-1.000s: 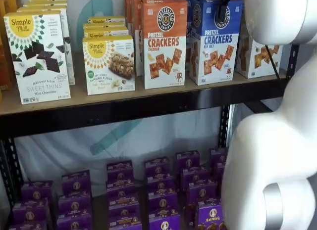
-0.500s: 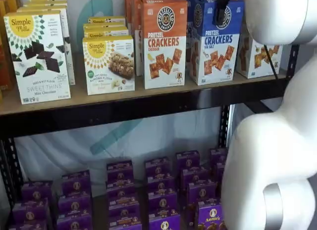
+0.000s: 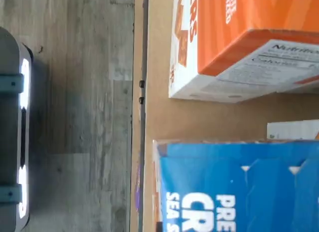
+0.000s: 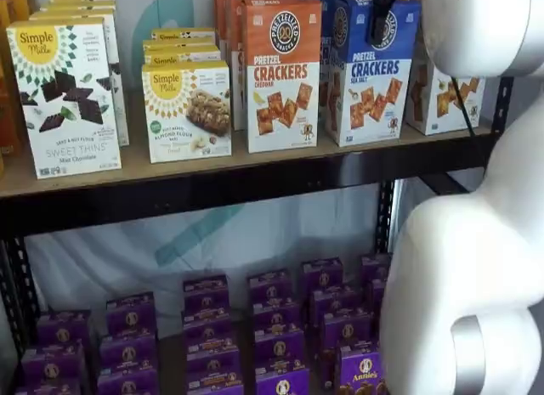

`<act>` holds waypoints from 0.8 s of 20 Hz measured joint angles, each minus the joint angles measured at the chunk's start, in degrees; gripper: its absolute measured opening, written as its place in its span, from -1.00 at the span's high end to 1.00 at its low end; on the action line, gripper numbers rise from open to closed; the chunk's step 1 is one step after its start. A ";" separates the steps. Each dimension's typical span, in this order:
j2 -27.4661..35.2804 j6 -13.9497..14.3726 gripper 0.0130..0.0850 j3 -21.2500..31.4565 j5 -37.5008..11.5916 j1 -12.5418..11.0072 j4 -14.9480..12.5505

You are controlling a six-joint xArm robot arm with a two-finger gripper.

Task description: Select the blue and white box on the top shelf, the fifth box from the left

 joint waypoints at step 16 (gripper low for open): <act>-5.70 0.29 -0.11 2.28 5.64 -0.05 0.12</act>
